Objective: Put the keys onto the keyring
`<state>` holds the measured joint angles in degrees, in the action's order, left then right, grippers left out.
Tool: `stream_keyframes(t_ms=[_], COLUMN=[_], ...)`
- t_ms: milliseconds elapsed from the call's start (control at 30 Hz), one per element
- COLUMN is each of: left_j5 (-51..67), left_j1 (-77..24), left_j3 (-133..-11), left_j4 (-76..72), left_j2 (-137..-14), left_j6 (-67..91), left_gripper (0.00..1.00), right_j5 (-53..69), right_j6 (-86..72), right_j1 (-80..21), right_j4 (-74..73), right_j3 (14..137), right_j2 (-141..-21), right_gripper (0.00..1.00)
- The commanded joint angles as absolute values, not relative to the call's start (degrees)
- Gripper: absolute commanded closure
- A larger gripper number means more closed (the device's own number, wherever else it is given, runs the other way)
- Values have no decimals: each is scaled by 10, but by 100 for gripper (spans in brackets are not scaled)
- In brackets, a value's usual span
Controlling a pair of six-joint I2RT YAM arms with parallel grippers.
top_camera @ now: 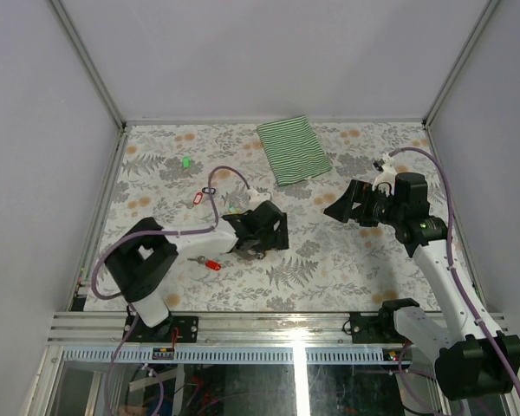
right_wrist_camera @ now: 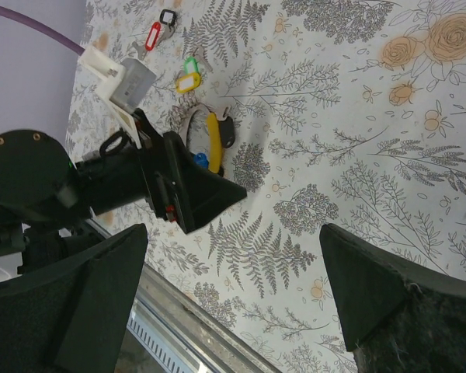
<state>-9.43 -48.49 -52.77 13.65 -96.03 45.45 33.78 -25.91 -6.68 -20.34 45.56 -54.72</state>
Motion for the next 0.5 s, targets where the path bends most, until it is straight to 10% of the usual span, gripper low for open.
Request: stream_keyframes(t_ms=[0, 467], left_j5=[-106, -176], left_j1=[-510, -474], left_j3=[-558, -482], left_j4=[146, 187], left_j2=[-992, -843], left_j6=[469, 441], left_gripper=[0, 0], right_j5=[334, 317], right_j6=[-258, -262], right_j1=[-65, -65], right_j4=[-200, -191], right_j3=[456, 448], right_j2=[-534, -539], right_gripper=[1, 1])
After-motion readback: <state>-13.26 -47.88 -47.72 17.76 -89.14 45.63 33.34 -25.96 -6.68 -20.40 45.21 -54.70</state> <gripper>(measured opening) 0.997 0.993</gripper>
